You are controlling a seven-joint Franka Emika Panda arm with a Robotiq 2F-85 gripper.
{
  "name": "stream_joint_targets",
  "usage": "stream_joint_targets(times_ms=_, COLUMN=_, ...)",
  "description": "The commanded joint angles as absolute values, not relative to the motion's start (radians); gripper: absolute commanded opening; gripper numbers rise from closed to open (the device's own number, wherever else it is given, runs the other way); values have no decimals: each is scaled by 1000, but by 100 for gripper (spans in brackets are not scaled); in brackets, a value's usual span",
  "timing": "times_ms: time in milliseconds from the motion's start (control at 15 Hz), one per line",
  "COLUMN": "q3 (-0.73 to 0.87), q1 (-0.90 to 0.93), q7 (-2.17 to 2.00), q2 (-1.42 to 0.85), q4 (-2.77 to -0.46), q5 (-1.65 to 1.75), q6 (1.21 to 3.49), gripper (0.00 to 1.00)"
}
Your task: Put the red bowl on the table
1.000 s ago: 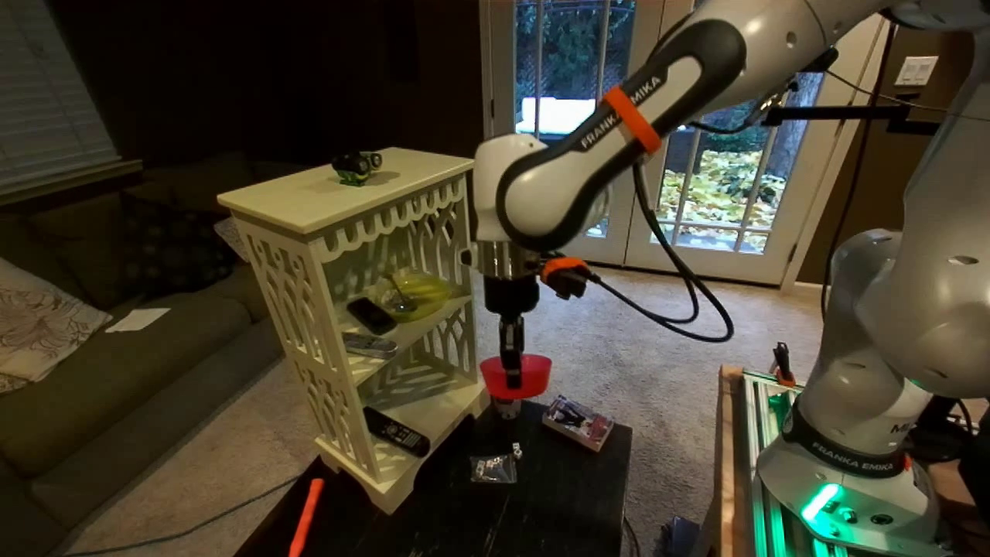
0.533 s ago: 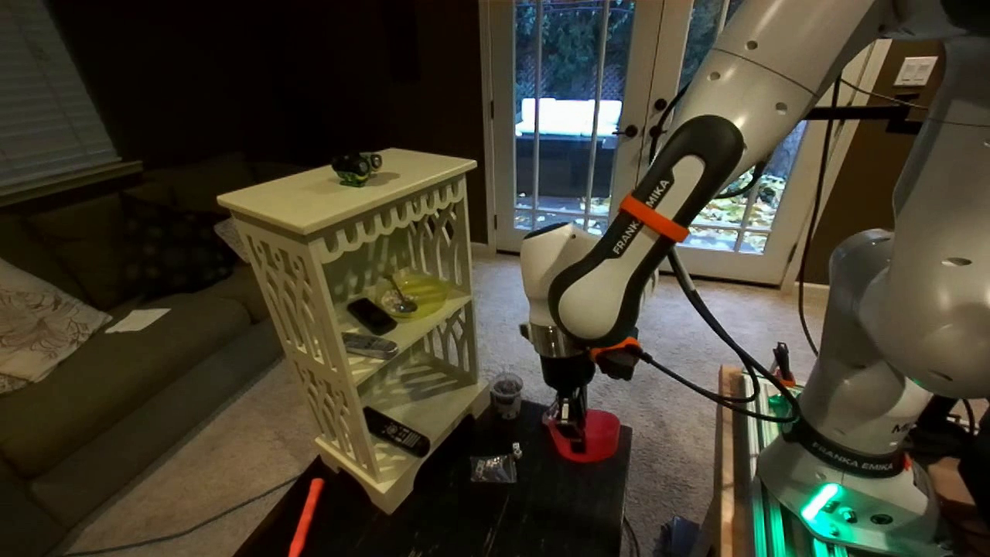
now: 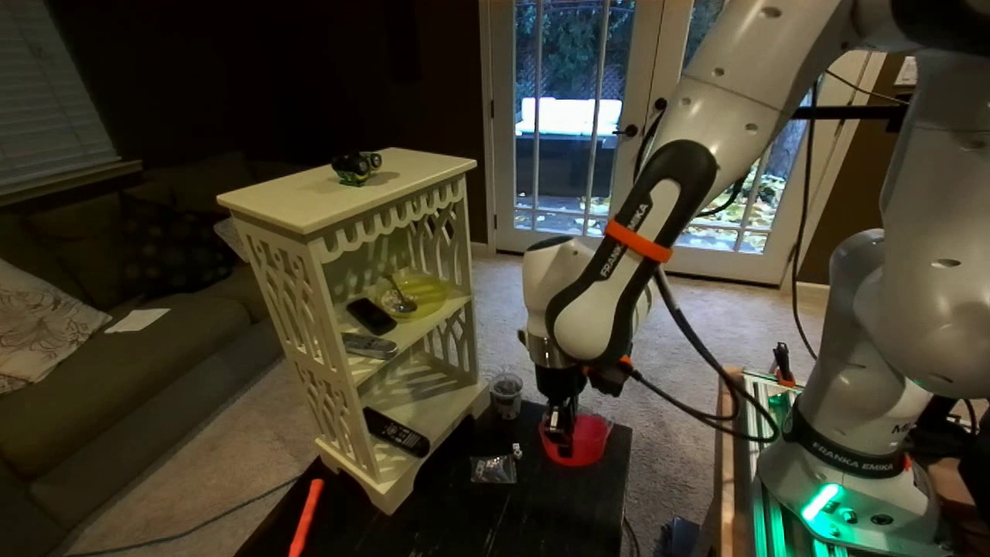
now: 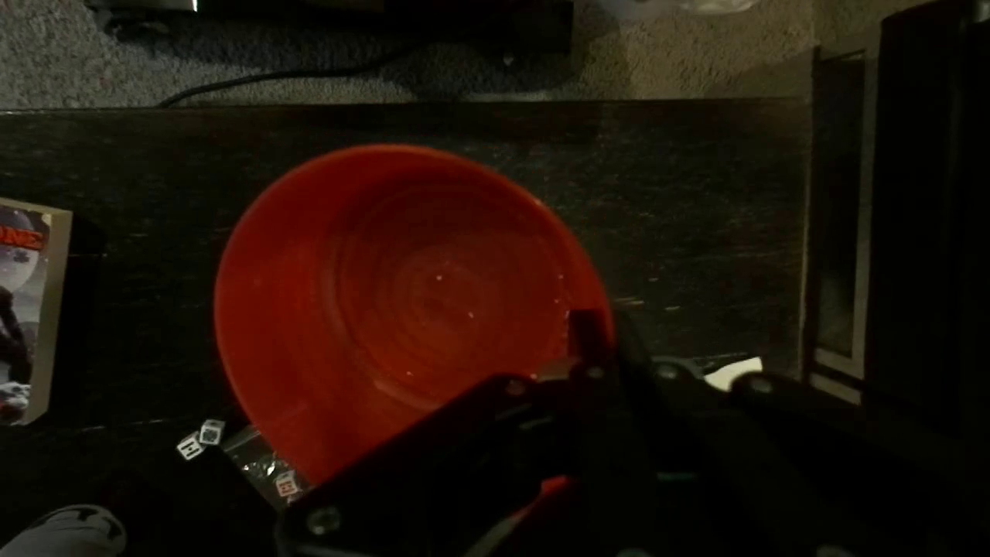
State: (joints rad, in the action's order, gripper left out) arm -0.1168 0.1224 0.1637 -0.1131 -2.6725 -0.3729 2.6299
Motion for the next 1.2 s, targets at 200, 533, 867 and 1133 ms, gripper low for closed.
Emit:
stream_joint_targets(times_ms=200, q3=-232, q1=79, q7=134, q2=-560, q4=-2524, q5=-398, q6=2885, gripper=1)
stream_joint_targets(times_ms=533, q3=-247, q1=61, q7=84, q2=-658, q4=-2460, q5=-296, q6=2896, gripper=3)
stream_joint_targets(times_ms=867, q3=-179, q1=130, q7=-61, q2=-771, q4=-2353, q5=-312, q6=2964, gripper=1)
stream_joint_targets(times_ms=1133, q3=-35, q1=318, q7=-312, q2=-882, q4=-2246, q5=-316, q6=2975, gripper=1)
